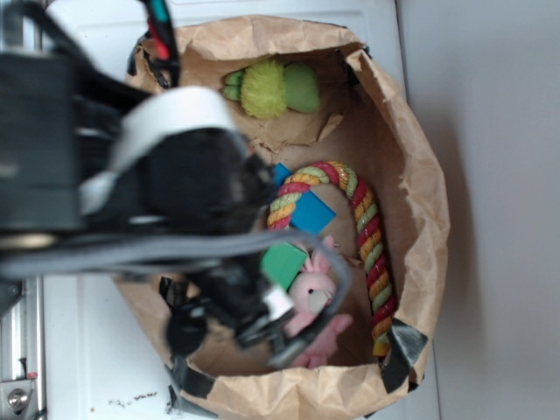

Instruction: Grab the green block.

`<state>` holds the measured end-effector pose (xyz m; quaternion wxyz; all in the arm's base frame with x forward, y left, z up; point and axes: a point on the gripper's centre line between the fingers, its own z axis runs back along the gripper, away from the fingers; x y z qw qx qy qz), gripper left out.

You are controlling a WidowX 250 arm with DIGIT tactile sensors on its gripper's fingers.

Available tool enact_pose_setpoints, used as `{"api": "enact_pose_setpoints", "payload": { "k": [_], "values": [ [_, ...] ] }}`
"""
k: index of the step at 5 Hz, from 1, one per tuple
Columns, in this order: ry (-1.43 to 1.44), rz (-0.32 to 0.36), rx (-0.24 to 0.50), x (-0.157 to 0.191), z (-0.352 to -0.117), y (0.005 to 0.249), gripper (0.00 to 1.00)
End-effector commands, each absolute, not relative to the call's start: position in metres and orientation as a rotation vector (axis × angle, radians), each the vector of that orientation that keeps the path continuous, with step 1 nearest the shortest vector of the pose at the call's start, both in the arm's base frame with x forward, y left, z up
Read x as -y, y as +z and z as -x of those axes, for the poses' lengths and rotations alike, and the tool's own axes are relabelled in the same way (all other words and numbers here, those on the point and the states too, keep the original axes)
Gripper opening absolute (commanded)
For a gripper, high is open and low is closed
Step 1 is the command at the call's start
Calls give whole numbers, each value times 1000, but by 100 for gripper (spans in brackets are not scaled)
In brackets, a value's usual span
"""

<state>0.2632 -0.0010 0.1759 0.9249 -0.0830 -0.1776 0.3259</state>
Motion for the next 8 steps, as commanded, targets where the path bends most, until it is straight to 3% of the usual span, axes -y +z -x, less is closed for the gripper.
{"api": "enact_pose_setpoints", "payload": {
  "k": [1, 4, 6, 8],
  "values": [
    [728, 147, 404, -21, -279, 178, 100],
    [728, 147, 404, -21, -279, 178, 100],
    [678, 100, 443, -17, -294, 137, 100],
    [536, 39, 425, 0, -286, 108, 100]
  ]
}}
